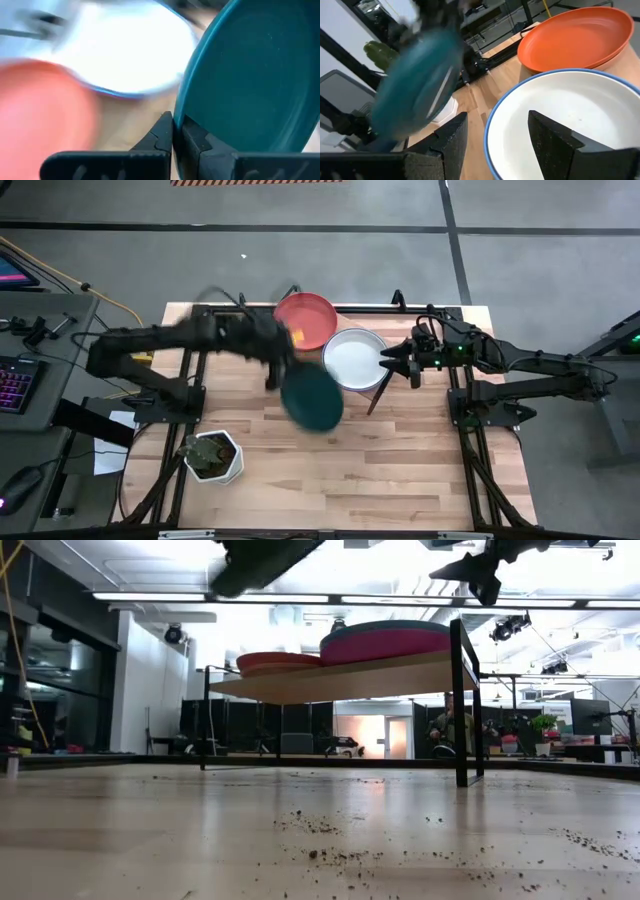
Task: Place and stack plates onto a shelf
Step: Stack the green plate on top of the dark orange plate on the shelf
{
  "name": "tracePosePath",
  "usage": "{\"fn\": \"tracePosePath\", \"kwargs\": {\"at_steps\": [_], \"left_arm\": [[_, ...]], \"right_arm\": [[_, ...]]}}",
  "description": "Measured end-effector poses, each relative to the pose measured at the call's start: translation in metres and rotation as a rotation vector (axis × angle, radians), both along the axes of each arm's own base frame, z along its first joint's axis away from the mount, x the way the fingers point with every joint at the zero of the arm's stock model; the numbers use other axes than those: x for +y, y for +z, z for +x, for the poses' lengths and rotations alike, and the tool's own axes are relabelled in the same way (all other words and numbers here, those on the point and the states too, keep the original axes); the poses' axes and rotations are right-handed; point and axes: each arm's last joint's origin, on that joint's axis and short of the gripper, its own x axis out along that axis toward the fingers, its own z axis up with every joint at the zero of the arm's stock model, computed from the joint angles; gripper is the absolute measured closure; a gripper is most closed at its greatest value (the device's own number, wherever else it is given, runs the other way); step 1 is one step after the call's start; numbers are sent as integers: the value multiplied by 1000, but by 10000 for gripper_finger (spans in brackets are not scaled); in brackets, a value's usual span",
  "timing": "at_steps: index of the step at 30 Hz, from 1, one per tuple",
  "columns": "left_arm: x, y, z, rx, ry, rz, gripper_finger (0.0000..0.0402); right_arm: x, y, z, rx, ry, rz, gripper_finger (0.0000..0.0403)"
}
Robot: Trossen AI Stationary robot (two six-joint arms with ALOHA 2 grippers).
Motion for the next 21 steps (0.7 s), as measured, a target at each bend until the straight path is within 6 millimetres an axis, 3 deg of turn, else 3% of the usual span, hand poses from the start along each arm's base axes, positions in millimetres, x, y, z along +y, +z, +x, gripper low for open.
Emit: {"fn": "tracePosePath", "kwargs": {"at_steps": [5,9,12,15,18,21], "left_arm": [[68,56,-26,-146,340,74,400],[125,75,-41,-195,547,46,401],[164,65,-51,-143,666,-111,401],[193,39,-55,-59,713,-339,401],[203,16,-54,42,717,-438,401],[204,8,-52,81,721,-435,401]], "right_arm": [[-1,0,0,1,-21,-6,213],[-1,0,0,0,-36,6,213],[-1,0,0,-1,-40,16,213],[-1,0,0,0,-39,12,213],[-1,0,0,0,-42,10,213],[-1,0,0,3,-44,9,213]]}}
